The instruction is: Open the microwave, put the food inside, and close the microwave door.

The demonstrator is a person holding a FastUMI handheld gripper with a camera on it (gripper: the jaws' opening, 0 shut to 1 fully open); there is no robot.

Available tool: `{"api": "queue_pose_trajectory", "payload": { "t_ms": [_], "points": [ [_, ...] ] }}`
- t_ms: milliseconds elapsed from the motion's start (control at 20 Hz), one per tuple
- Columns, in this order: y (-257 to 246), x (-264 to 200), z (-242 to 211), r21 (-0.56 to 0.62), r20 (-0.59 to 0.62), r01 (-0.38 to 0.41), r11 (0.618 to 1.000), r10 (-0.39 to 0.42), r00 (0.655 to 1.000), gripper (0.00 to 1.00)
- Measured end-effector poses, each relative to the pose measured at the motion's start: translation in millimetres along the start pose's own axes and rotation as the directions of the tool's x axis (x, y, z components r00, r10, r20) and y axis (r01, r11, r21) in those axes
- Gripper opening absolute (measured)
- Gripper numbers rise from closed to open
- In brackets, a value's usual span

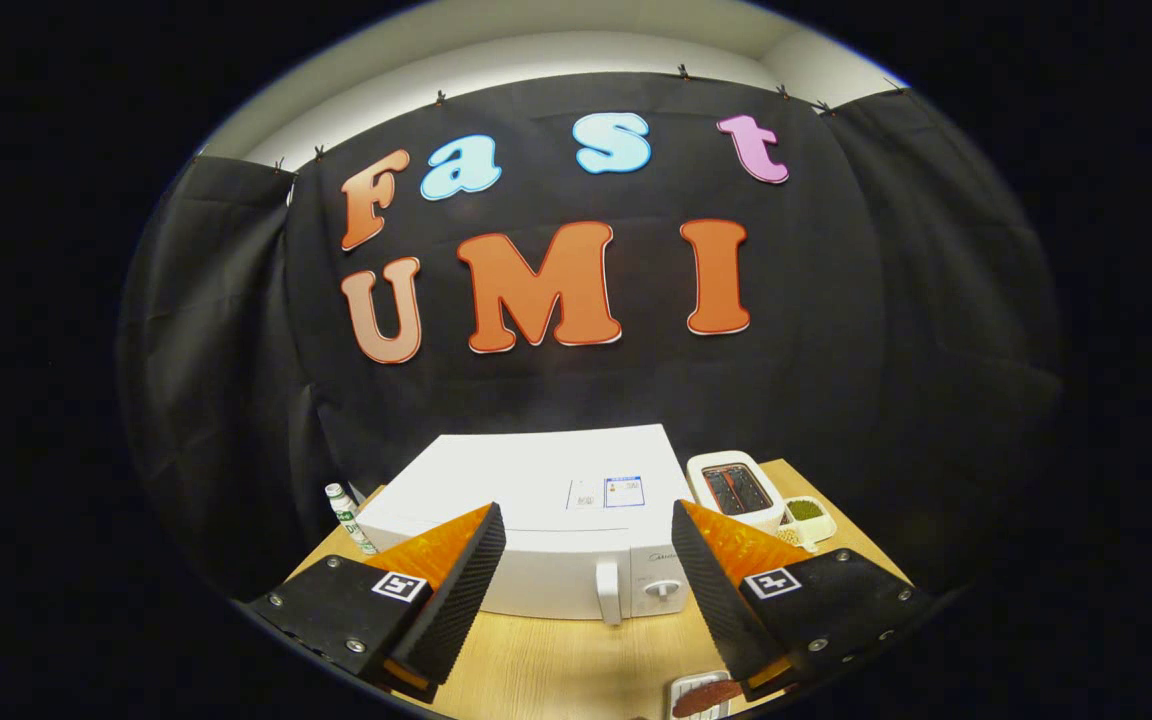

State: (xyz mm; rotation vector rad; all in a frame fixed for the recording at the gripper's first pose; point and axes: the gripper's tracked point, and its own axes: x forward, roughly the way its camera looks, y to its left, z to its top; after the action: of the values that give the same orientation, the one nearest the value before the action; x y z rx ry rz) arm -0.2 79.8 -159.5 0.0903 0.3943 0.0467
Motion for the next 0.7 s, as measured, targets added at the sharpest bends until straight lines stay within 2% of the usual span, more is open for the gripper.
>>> {"api": "queue_pose_trajectory", "payload": {
  "t_ms": [450, 650, 700],
  "points": [
    [-2, 44, -94, -0.026, -0.148, 0.057, 0.998, -0.061, 0.987, 0.94],
    [-8, 63, -129, -0.035, -0.172, 0.060, 0.998, -0.066, 0.983, 0.82],
    [-11, 68, -137, -0.043, -0.182, 0.065, 0.997, -0.072, 0.981, 0.76]
  ]
}}
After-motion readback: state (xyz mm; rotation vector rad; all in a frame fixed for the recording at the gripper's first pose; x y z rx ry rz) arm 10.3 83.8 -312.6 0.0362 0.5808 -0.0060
